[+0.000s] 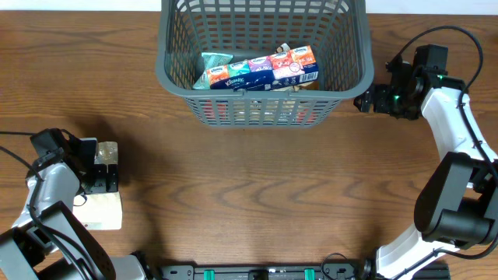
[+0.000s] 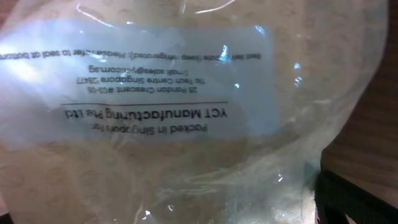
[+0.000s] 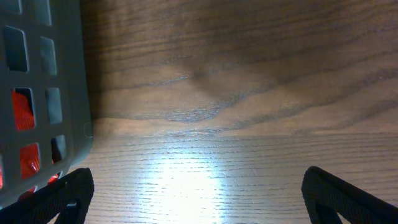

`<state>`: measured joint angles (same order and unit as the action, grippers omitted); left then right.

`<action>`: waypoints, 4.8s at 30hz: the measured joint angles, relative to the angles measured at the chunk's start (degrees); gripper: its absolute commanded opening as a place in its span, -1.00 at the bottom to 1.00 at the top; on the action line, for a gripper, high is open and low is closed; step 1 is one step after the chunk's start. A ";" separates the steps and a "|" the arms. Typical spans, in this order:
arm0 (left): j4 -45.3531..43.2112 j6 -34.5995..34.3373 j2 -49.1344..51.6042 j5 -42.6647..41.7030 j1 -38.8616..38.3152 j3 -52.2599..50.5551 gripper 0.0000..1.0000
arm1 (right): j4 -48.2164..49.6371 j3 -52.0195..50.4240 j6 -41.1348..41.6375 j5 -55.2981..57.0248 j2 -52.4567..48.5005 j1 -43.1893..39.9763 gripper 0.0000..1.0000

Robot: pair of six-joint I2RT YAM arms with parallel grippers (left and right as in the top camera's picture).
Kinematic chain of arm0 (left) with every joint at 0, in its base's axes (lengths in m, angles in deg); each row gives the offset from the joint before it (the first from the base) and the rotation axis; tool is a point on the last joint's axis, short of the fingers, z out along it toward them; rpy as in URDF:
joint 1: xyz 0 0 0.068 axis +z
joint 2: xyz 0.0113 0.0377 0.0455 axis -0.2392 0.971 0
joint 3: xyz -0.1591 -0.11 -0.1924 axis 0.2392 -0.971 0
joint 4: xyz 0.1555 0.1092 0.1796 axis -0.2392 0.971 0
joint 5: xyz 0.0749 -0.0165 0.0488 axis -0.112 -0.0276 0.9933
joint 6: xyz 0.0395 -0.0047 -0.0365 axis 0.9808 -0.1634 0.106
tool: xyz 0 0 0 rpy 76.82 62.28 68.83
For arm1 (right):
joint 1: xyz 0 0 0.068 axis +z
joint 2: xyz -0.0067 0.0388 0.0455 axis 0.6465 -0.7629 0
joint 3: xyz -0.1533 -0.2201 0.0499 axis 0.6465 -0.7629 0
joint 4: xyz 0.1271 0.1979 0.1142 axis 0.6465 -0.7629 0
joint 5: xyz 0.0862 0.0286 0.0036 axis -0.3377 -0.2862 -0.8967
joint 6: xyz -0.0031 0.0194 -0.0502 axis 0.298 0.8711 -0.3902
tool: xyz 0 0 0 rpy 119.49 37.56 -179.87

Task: Pack container
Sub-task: 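Grasp the beige pouch with the left gripper and lift it, then carry the beige pouch over the basket with the left gripper, then lower the beige pouch into the basket and open the left gripper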

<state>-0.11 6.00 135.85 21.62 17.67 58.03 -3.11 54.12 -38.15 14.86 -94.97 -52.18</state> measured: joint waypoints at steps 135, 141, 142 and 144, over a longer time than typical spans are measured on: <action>10.38 33.46 21.99 -1.51 -58.53 61.94 0.97 | -1.40 0.00 -0.02 0.00 0.00 0.00 0.99; 10.36 33.46 21.99 -0.35 -58.53 61.94 0.97 | -1.49 0.00 -0.02 0.00 0.00 0.00 0.98; 10.23 33.44 21.99 -0.15 -58.53 61.94 0.97 | -1.49 0.00 -0.04 0.00 0.00 0.00 0.99; 9.14 32.41 21.99 0.31 -58.49 61.94 0.97 | -1.46 0.00 -0.09 0.00 0.00 0.00 0.98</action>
<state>9.03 38.41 157.84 21.92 -40.82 119.98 -4.57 54.12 -38.24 14.86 -94.97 -52.18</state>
